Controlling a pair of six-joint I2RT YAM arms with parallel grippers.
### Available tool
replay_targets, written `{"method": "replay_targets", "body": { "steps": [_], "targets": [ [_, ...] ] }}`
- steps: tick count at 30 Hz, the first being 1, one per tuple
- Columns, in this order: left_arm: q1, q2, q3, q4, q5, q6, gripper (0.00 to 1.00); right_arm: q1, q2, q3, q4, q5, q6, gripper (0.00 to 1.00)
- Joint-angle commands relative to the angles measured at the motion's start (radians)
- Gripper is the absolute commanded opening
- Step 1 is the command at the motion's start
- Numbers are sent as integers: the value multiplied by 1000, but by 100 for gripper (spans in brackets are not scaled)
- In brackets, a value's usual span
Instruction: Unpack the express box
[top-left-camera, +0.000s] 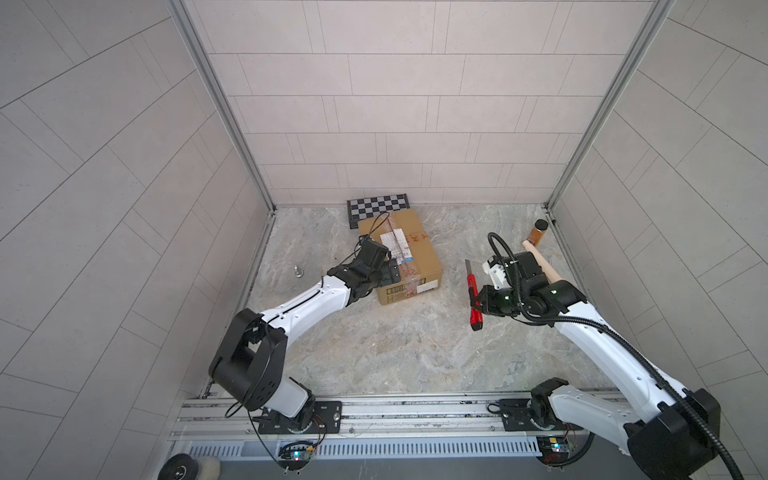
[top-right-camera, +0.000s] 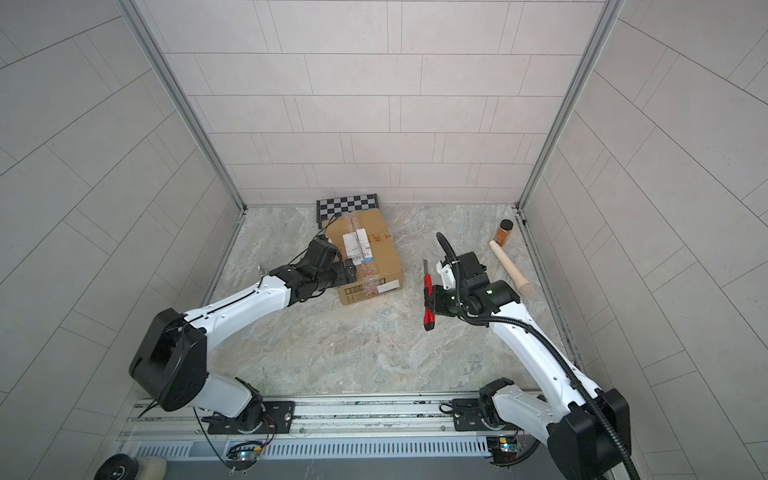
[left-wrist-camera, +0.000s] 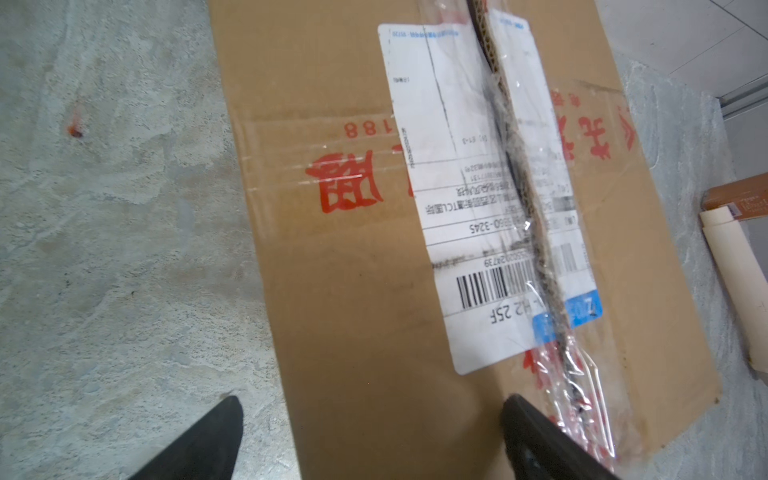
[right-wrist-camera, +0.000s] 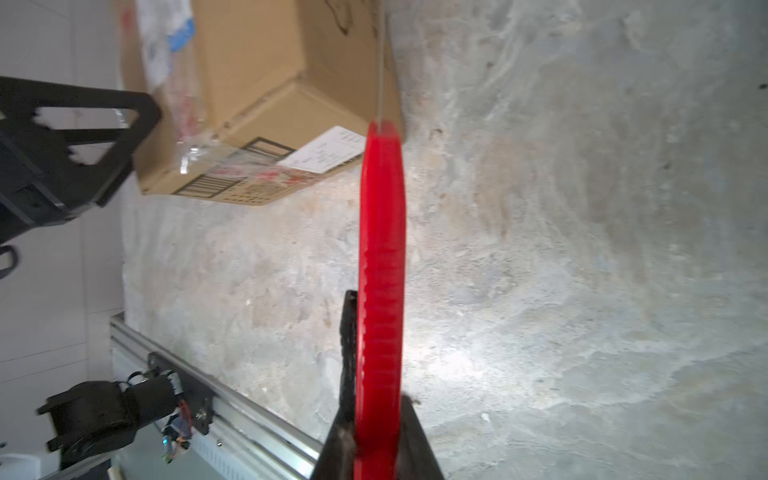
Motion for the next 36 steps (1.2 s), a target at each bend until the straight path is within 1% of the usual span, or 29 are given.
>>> {"method": "replay_targets", "body": {
  "steps": [1, 5, 8, 9, 12, 14, 20, 21, 24, 26, 32, 33, 36],
  "targets": [
    [0, 39, -62, -94, -38, 0, 100, -22, 90, 3, 12, 62, -103, 0],
    [-1, 24, -86, -69, -19, 7, 100, -50, 258, 56, 70, 72, -119, 0],
    [0, 9, -97, -51, -4, 11, 100, -56, 403, 144, 57, 44, -159, 0],
    [0, 2, -102, -40, 1, 12, 100, -55, 440, 158, 79, 29, -160, 0],
    [1, -15, -113, -12, 19, 15, 100, -56, 517, 185, 133, 22, -164, 0],
    [1, -20, -112, -7, 28, 14, 100, -56, 558, 219, 134, 55, -179, 0],
    [4, -30, -132, 40, 71, 10, 100, -57, 643, 267, 145, 118, -189, 0],
    [6, -34, -136, 49, 79, 8, 100, -57, 650, 270, 149, 127, -188, 1],
    [17, -46, -156, 86, 110, -3, 100, -58, 671, 279, 151, 158, -187, 10],
    [27, -50, -166, 104, 130, -8, 100, -57, 682, 287, 151, 165, -186, 14],
    [44, -60, -196, 144, 180, -26, 100, -58, 713, 295, 158, 181, -182, 14],
    [76, -61, -198, 146, 185, -28, 100, -60, 719, 297, 160, 183, -182, 14],
    [84, -69, -203, 149, 193, -28, 100, -63, 735, 299, 169, 180, -183, 16]
  ]
}}
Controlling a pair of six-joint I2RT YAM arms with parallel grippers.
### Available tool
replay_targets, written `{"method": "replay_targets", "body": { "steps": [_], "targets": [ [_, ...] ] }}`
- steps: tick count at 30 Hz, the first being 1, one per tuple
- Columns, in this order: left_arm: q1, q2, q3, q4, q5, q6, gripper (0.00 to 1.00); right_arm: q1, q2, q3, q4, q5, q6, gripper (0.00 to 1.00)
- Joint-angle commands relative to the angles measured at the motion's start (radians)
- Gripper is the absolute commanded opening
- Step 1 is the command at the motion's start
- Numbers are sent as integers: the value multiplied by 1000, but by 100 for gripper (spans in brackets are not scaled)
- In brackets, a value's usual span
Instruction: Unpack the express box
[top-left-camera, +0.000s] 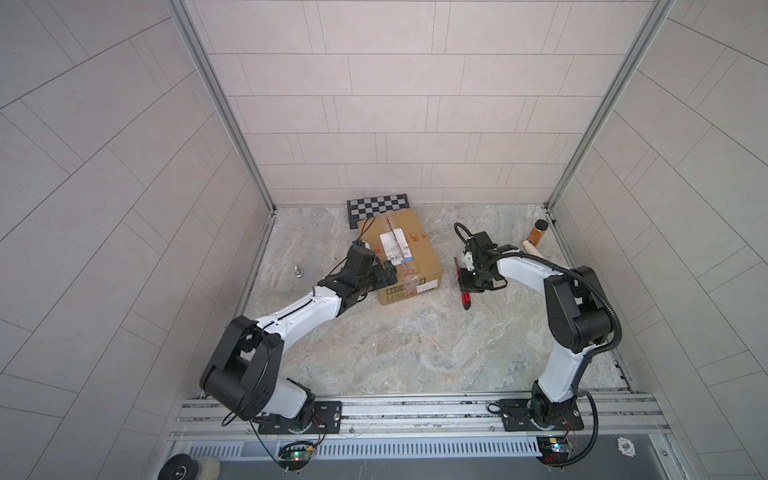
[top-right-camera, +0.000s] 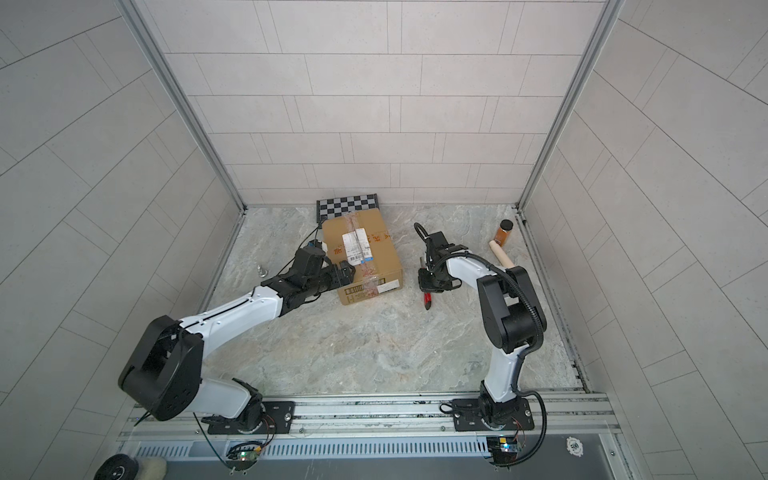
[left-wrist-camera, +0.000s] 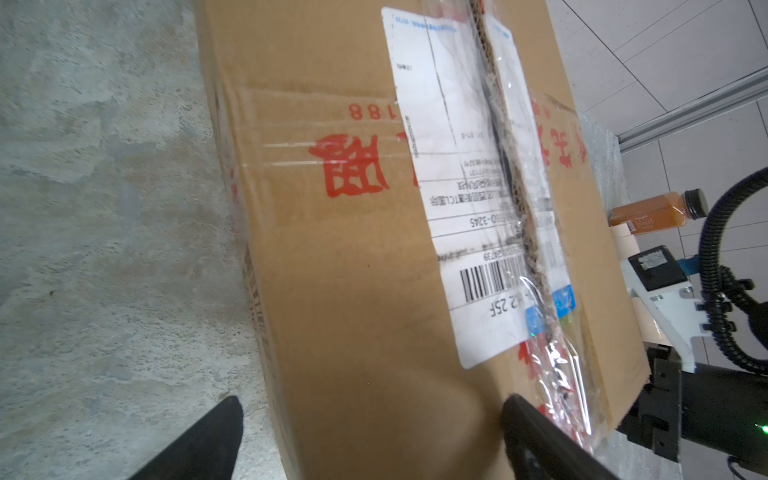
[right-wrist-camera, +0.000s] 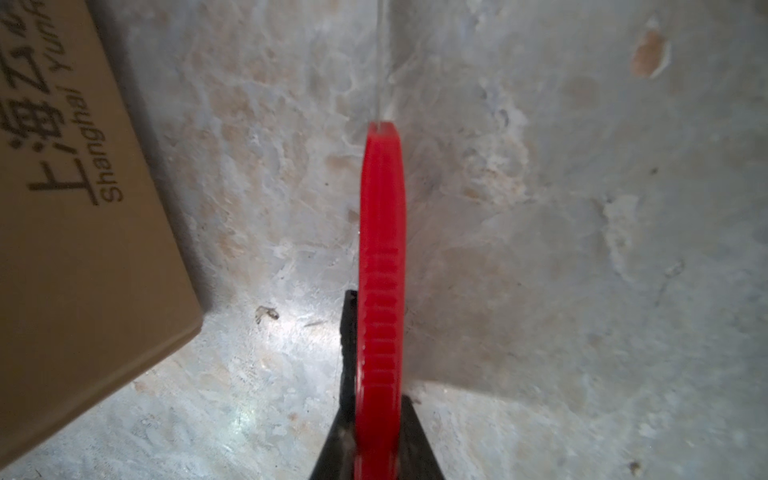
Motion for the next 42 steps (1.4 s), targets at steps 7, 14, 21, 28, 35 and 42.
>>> {"method": "replay_targets", "body": {
  "steps": [7, 14, 21, 28, 35, 42],
  "targets": [
    [23, -19, -39, -80, 20, 10, 100, -24, 40, 32, 9, -18, -9, 25],
    [26, -2, -20, -74, 31, 21, 100, -67, -119, 89, -46, 3, -11, 46],
    [27, 14, -4, -62, 37, 23, 100, -5, -283, 199, -119, 88, -7, 62],
    [30, 49, -20, -34, 55, 18, 100, 277, -247, 322, -82, 291, 13, 68],
    [31, 44, -47, -9, 70, 11, 100, 418, -43, 497, -136, 394, -21, 70],
    [35, 32, -78, 26, 83, 1, 100, 443, 101, 601, -155, 442, -55, 73]
  ]
}}
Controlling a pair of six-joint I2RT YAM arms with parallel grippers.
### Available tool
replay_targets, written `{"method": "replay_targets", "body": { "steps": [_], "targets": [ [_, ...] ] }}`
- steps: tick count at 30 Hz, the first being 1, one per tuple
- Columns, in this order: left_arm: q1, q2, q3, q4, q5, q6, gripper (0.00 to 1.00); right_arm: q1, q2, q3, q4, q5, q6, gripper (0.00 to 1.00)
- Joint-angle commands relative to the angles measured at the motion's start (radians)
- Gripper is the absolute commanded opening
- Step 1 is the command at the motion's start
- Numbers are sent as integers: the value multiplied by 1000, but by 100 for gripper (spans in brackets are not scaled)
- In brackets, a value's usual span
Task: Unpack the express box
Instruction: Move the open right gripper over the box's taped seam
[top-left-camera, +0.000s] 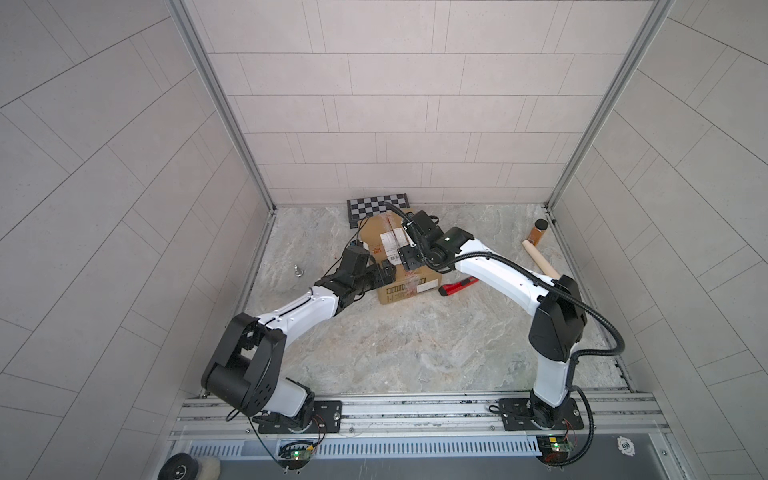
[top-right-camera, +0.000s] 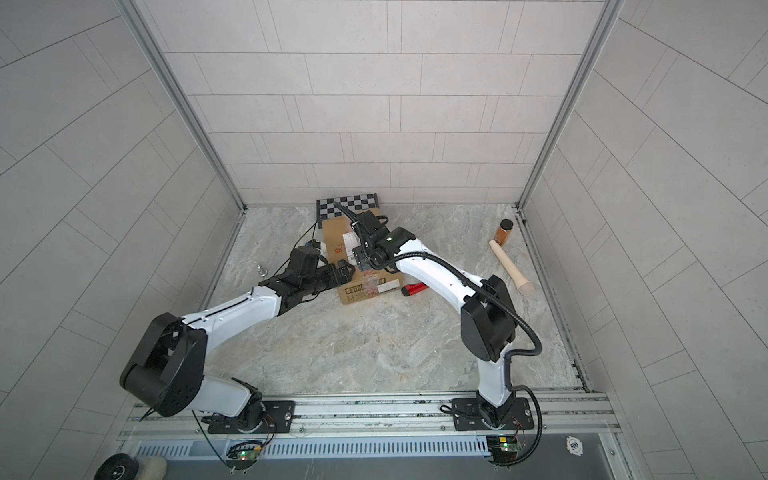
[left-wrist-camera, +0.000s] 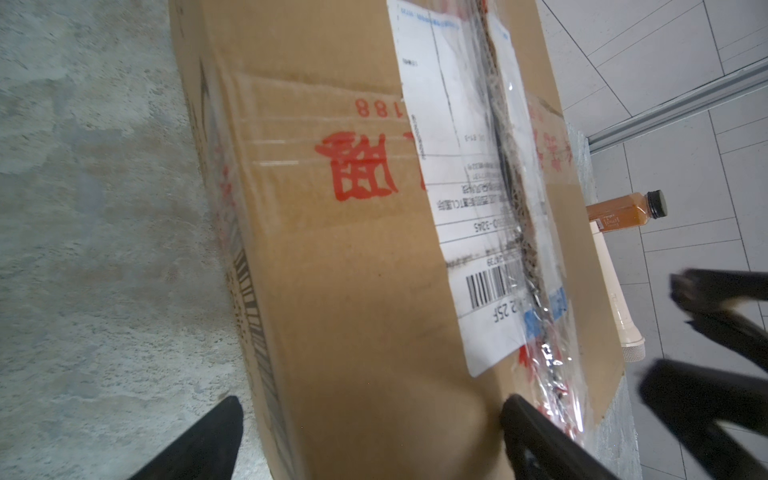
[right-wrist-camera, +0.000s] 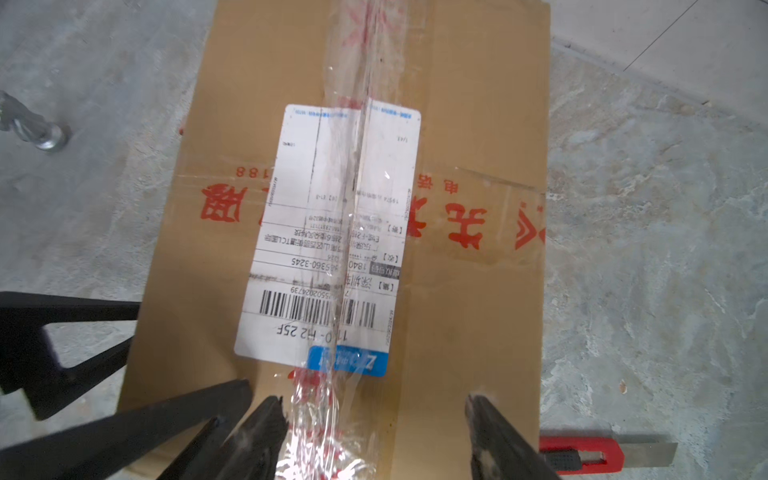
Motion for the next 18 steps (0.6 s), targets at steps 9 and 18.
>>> {"method": "replay_targets", "body": {
  "steps": [9, 18],
  "targets": [
    [4, 38, -63, -28, 2, -9, 100, 41, 150, 168, -88, 226, -80, 75],
    [4, 47, -91, -35, -10, -13, 100, 57, 237, 208, -134, 349, -102, 74]
  ]
}}
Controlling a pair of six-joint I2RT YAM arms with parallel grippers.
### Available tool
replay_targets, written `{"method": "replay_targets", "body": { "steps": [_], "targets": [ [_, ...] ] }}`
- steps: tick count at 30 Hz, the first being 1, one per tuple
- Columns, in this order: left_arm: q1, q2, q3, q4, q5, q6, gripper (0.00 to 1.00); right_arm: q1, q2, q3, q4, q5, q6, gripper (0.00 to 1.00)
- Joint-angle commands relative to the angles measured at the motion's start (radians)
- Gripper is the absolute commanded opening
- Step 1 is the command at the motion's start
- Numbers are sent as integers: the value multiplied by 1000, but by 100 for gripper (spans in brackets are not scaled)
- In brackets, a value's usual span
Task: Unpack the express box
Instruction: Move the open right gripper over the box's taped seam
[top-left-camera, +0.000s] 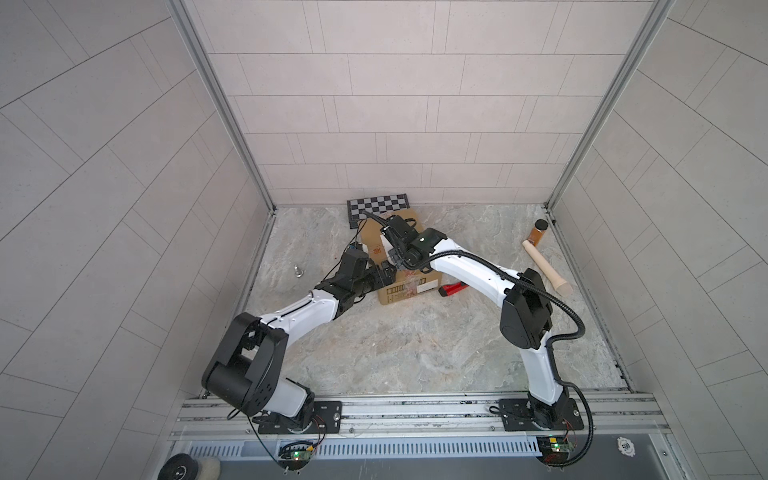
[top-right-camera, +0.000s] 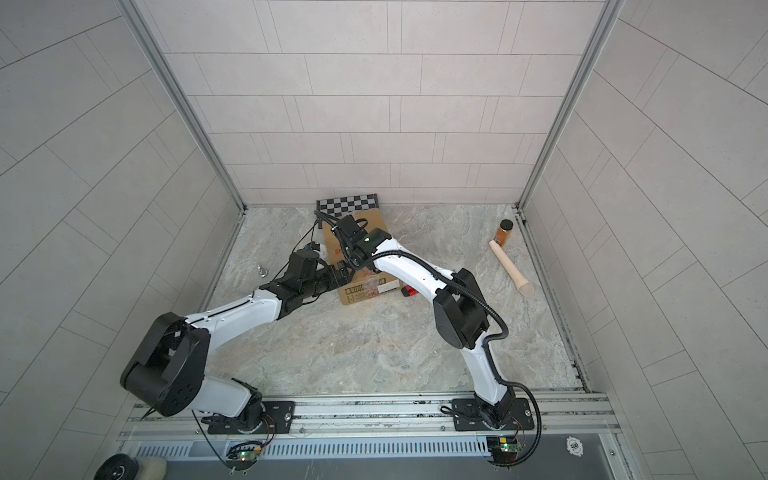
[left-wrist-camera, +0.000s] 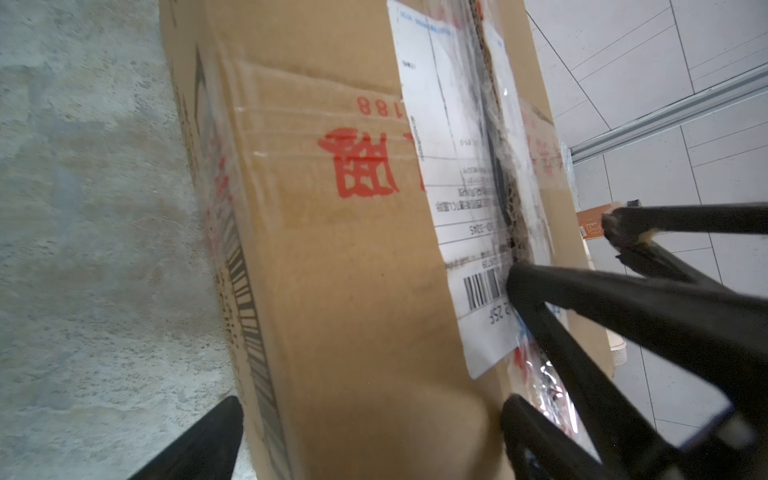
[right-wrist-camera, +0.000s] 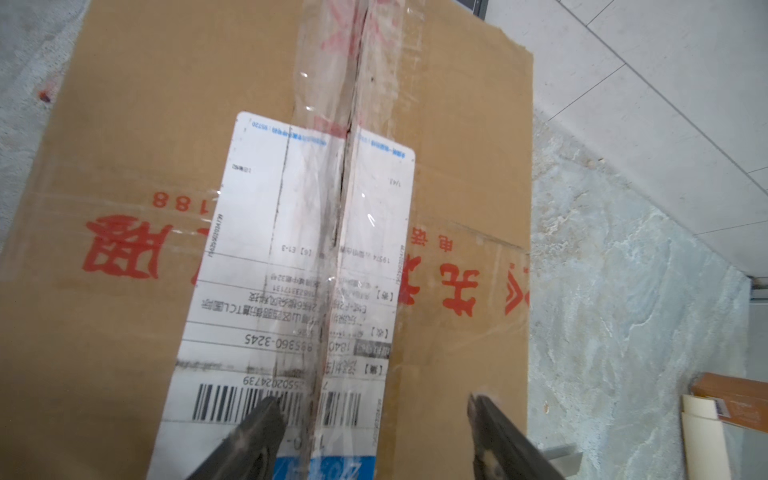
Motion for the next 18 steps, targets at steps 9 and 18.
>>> {"method": "replay_targets", "body": {
  "steps": [9, 18],
  "targets": [
    [2, 68, -84, -142, -80, 1, 100, 4, 77, 57, -125, 239, -36, 66],
    [1, 96, -124, -132, -107, -11, 100, -16, 57, 99, -146, 273, -79, 58]
  ]
}}
